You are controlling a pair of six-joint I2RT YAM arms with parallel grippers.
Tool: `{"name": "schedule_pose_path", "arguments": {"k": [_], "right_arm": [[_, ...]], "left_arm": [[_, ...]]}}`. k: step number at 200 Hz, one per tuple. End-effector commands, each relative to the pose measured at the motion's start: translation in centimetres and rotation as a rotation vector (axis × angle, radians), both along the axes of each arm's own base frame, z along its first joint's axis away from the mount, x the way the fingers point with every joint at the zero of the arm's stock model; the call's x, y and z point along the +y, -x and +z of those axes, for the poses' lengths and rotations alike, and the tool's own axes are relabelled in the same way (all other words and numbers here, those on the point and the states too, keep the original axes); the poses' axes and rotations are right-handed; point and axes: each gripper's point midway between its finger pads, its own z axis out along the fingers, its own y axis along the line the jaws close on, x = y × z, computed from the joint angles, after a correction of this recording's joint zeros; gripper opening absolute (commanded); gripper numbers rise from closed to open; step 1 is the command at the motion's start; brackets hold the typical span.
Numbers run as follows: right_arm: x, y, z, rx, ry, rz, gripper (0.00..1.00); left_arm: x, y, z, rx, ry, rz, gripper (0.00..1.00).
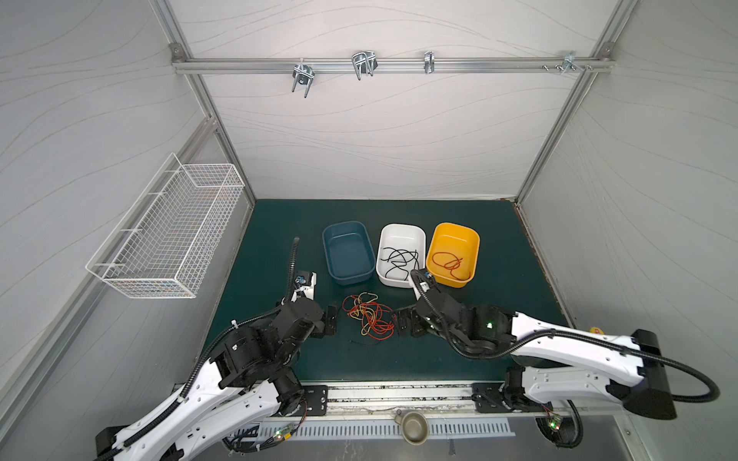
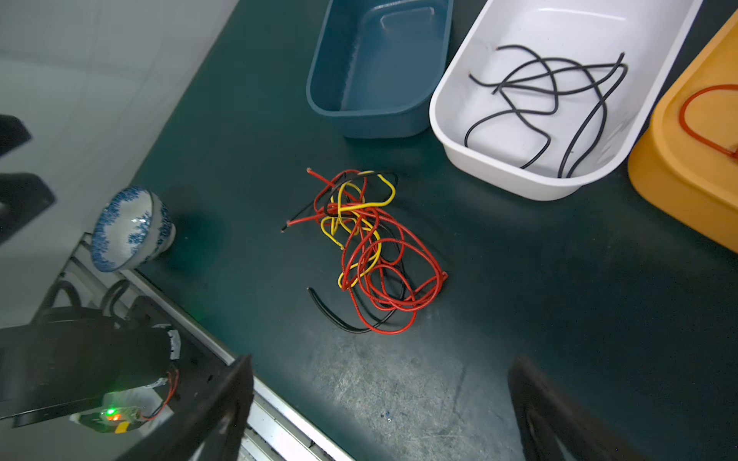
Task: Untangle the cables
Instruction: 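Lower the right gripper onto a red wire in the tangle and close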
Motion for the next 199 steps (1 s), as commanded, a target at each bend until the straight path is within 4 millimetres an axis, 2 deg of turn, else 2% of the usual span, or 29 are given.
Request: {"name": "schedule_pose_path", "arguments": {"k": [1,28,64,115,156,186,199], "right_arm": [[2.0,-0.4,0.2,0.014,-0.015,-0.025,0.99],[3.6,0.1,-2.0,0.075,0.017,-0.024,0.97],[6.0,0.4,-4.2,0.131,-0.004,-0.005,0.78],[7.8,0.0,-7.1,0.181,0.041,-0.022,0.66],[7.8,-0.8,-9.0,0.208,0.083,-0.060,0.46],[7.7,-1.1,-10.4,0.247,0.092,-0.075,0.41],[7.6,-1.2,-10.5,0.246,0.101,-0.075,0.34]], "left_arm": [[-0.2,-0.4,0.6,-0.019,0.017,0.017,0.99],[-0.2,-0.3,0.6,-0.017,0.016,0.015,0.99],[0.0,-0.3,0.7,-0.026,0.026,0.016,0.99],[-0.2,-0.2,0.7,-0.022,0.029,0.006,0.99],[-0.4,-0.1,0.7,-0.021,0.033,-0.006,0.99],[-0.6,0.0,0.6,-0.018,0.036,-0.016,0.99],[-0.7,0.0,0.6,-0.014,0.034,-0.021,0.99]]}}
